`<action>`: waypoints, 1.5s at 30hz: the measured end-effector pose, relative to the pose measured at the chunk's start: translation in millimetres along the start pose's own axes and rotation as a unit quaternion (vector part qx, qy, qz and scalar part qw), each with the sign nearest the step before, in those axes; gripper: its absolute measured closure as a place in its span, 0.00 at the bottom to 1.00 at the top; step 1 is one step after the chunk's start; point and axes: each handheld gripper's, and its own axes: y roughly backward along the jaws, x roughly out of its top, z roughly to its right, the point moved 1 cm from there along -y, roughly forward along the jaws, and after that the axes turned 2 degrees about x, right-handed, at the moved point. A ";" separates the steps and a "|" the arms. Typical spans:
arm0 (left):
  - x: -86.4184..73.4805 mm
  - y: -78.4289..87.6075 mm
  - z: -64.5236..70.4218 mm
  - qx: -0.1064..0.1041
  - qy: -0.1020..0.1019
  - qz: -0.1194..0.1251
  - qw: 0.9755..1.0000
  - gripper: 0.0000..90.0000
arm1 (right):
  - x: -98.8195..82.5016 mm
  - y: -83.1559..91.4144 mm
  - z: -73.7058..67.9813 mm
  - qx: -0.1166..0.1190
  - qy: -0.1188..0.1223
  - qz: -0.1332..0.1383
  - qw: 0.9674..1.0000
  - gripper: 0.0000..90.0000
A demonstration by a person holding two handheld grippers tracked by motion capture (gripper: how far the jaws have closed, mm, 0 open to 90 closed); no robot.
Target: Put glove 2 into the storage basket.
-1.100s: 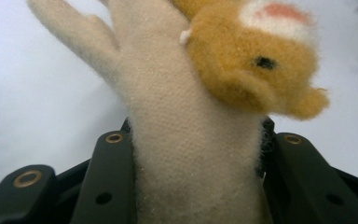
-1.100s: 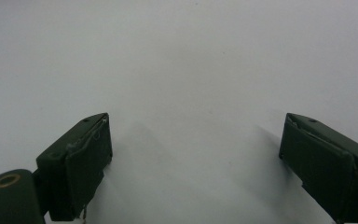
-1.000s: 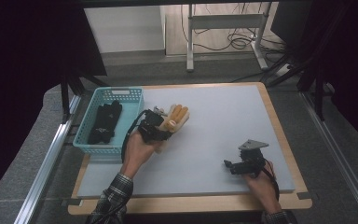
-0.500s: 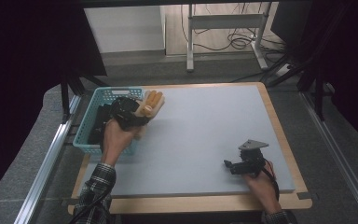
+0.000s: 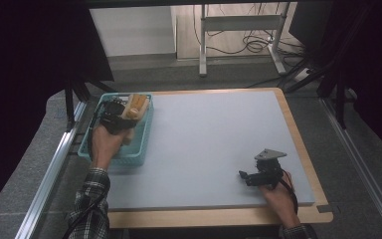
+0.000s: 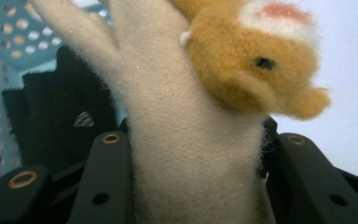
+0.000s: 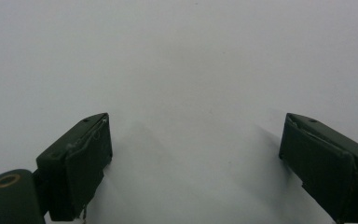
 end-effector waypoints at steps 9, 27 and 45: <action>-0.4 -37.5 -8.2 0.005 0.009 -0.045 0.999 0.61 | 0.0 0.0 0.0 0.000 0.000 0.000 1.000 0.10; 2.0 -77.5 -11.8 -0.036 0.015 -0.152 0.988 0.20 | 0.0 0.0 0.0 0.000 -0.001 0.000 1.000 0.10; 2.3 -23.3 -38.3 0.051 0.018 -0.080 0.995 0.73 | 0.0 0.0 0.0 0.000 0.000 0.000 1.000 0.10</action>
